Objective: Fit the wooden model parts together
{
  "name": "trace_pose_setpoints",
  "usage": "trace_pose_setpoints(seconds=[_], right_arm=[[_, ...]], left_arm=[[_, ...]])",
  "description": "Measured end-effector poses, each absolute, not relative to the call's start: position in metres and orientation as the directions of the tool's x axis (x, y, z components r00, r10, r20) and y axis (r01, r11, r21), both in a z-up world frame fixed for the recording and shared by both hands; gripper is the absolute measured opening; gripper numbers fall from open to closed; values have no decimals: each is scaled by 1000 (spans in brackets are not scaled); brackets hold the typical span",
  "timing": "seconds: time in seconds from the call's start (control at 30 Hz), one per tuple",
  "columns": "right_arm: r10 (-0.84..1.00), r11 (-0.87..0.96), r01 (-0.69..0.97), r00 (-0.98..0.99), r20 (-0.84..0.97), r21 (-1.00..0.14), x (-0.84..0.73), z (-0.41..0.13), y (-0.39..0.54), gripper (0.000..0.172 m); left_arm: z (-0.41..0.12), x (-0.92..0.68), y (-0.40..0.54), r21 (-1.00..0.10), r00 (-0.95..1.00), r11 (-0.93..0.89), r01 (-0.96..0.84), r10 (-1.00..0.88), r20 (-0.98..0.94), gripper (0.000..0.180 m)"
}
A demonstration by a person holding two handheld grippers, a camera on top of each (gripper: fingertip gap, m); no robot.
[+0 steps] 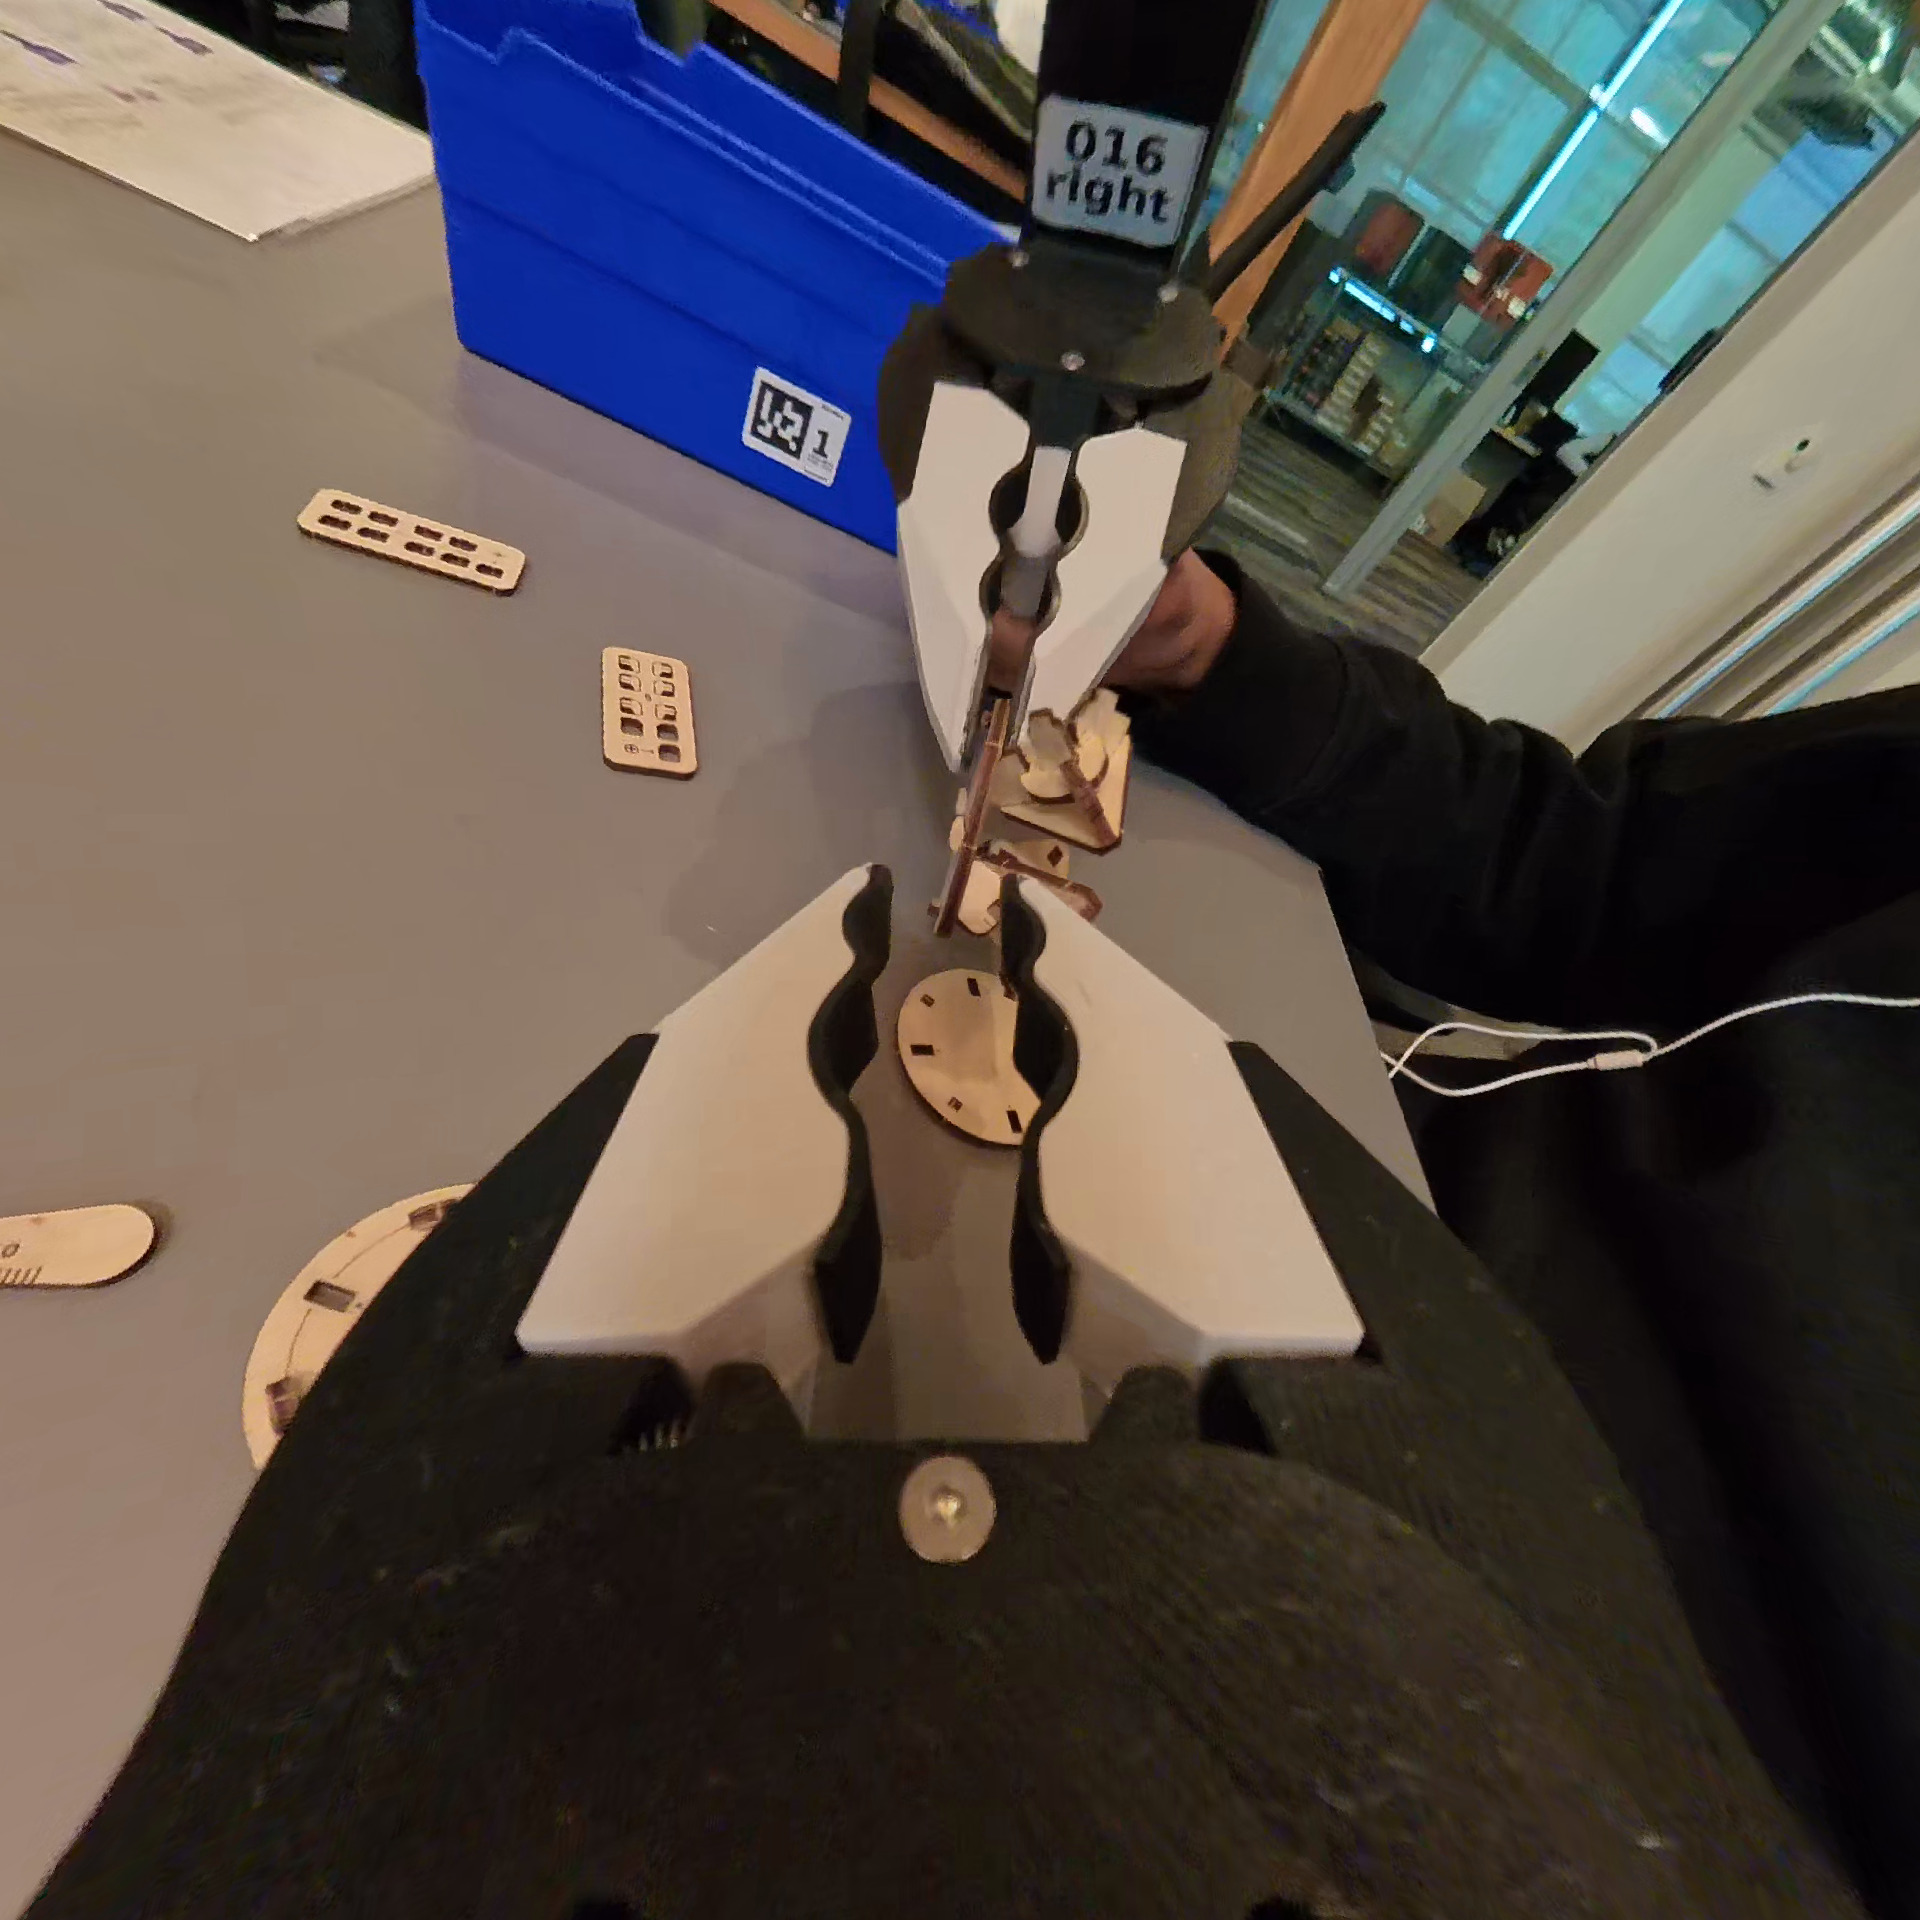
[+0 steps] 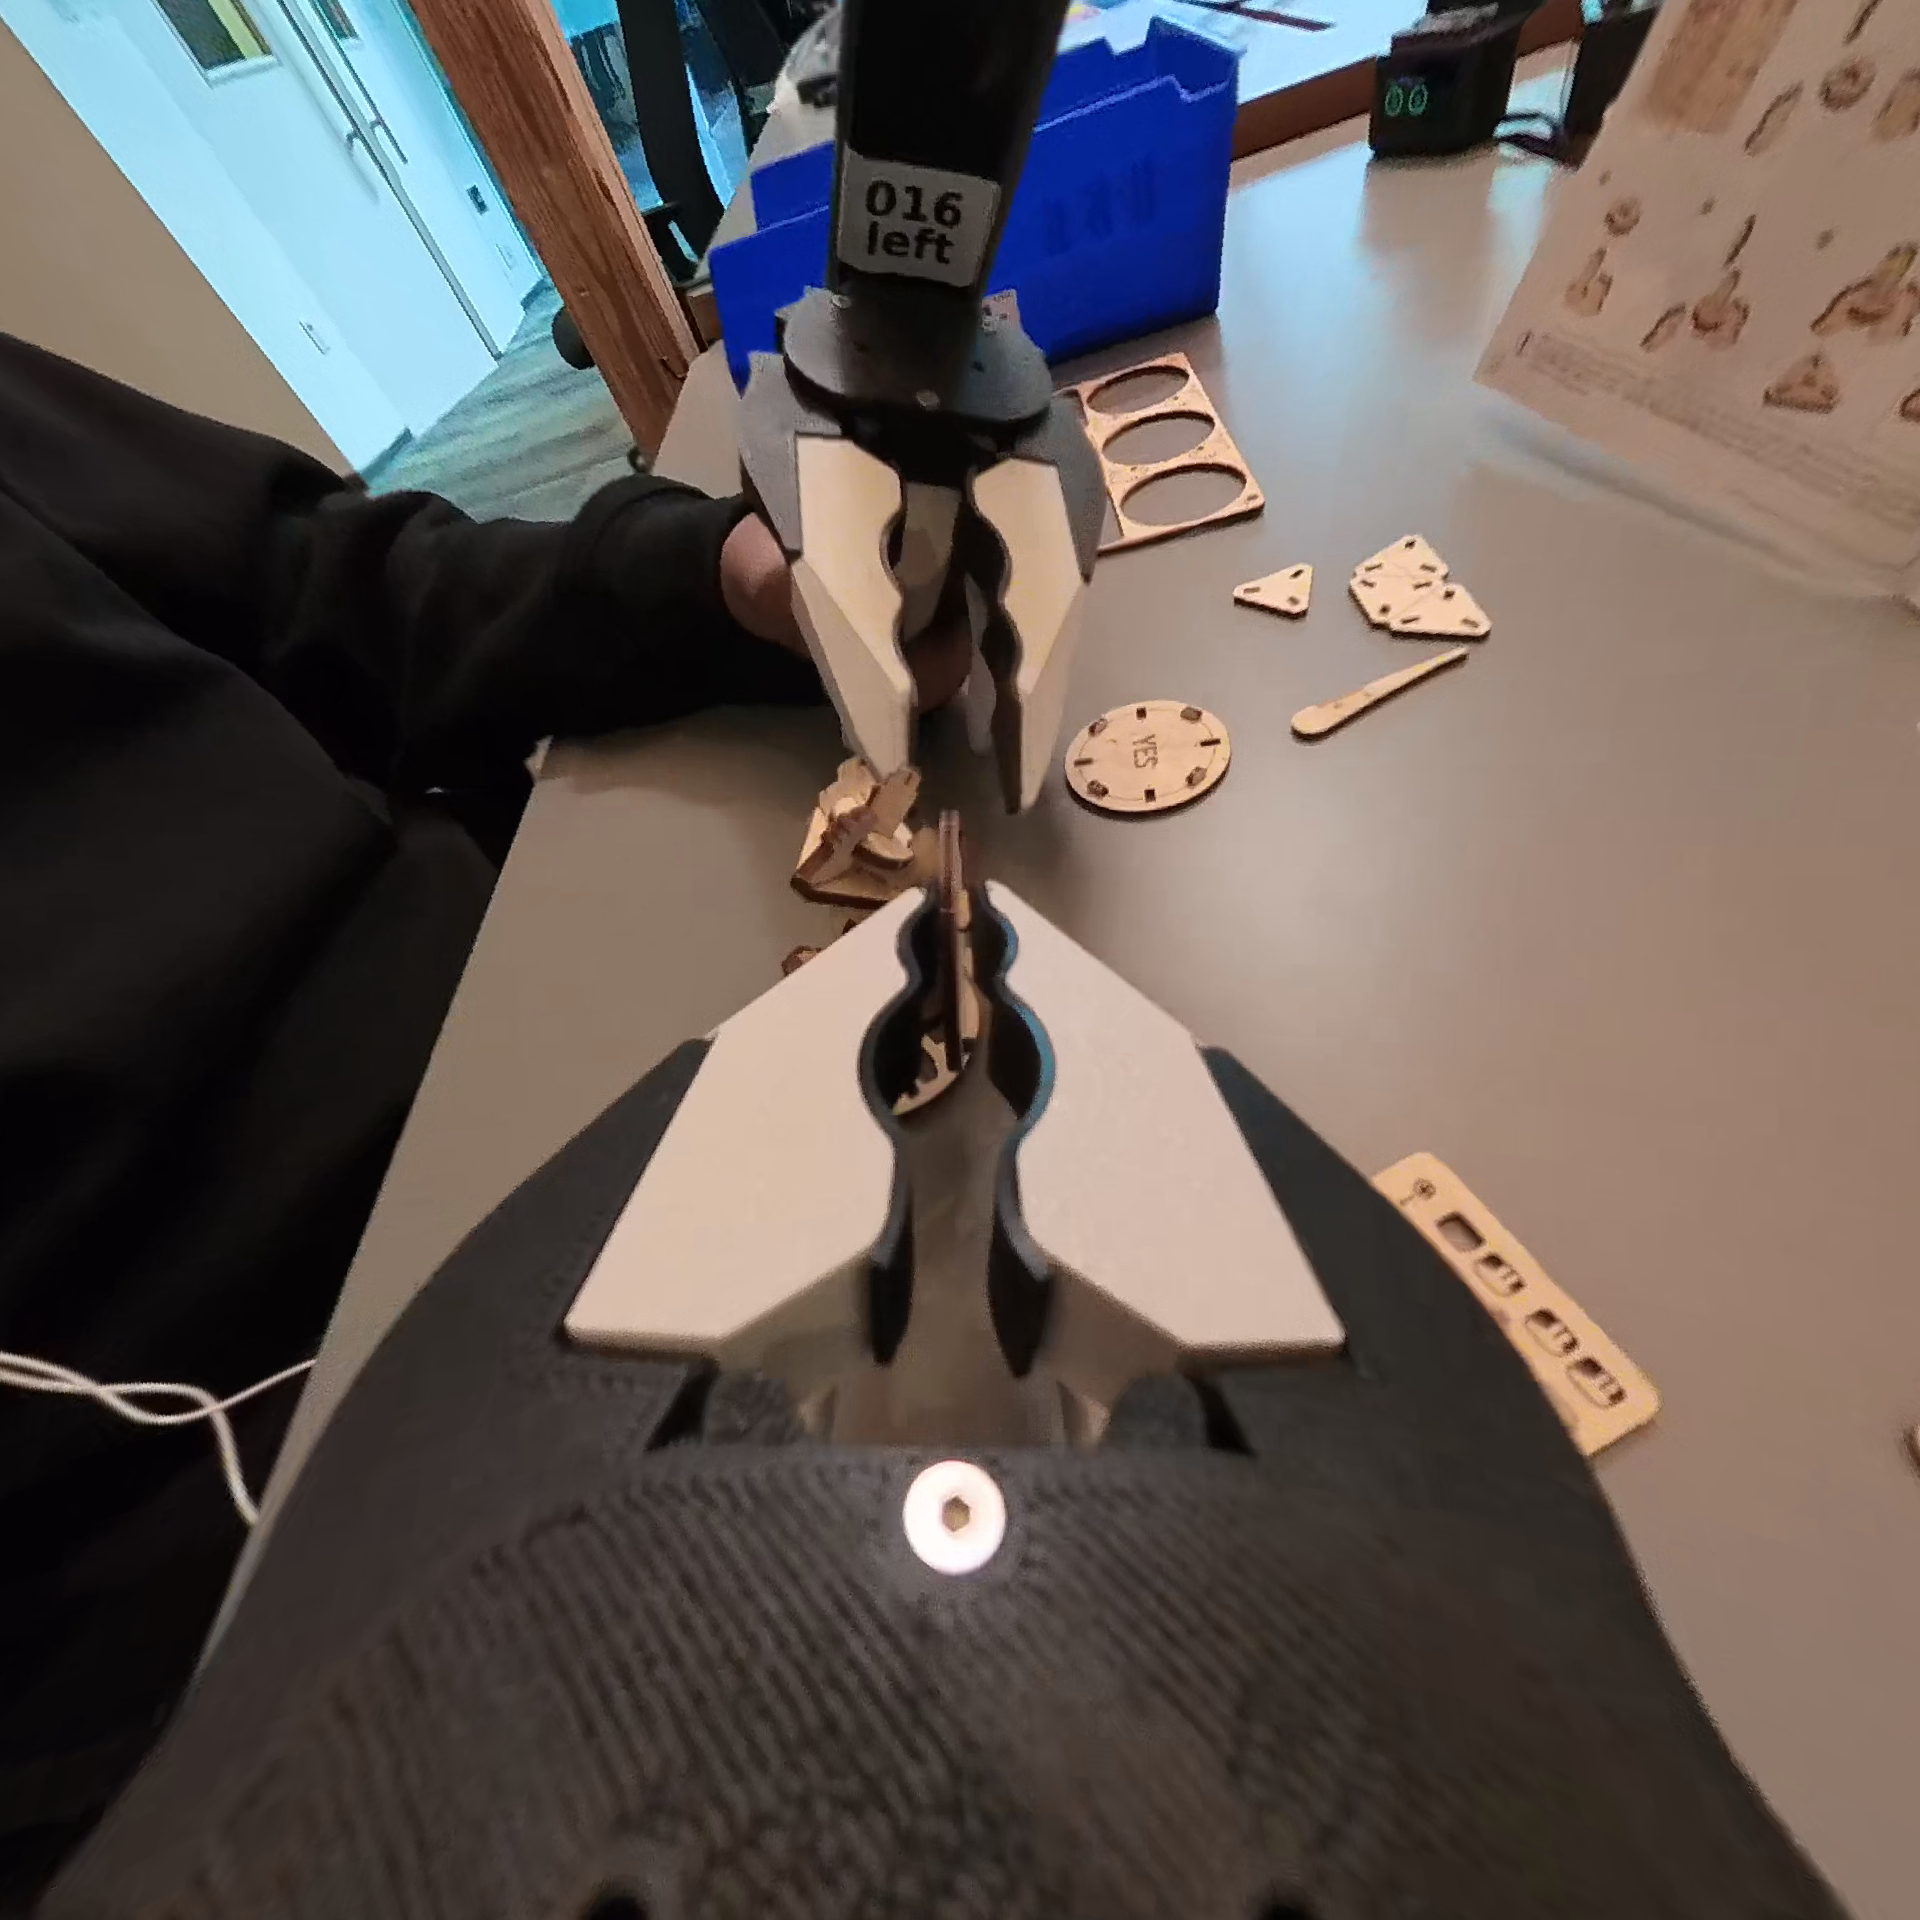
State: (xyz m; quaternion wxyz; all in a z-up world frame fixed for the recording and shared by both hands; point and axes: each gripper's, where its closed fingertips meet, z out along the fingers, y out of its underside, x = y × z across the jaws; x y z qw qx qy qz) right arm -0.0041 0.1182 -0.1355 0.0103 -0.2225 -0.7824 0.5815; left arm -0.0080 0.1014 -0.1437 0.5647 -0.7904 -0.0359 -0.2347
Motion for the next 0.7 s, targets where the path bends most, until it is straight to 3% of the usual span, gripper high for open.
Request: trace_pose_setpoints(seconds=[0.23,0.5,0.7], right_arm=[[386,289,206,-919,-83,-935,-4,-134,109,3],[396,259,232,-911,-116,-938,-7,-132,106,3],[428,113,237,-888,-168,-965,-16,-117,116,27]], left_arm=[[-151,0,104,-876,906,-409,256,-215,365,2],[-151,-2,102,-879,911,-403,255,-204,358,1],[-143,-10,99,-883,898,-350,312,-193,394,0]])
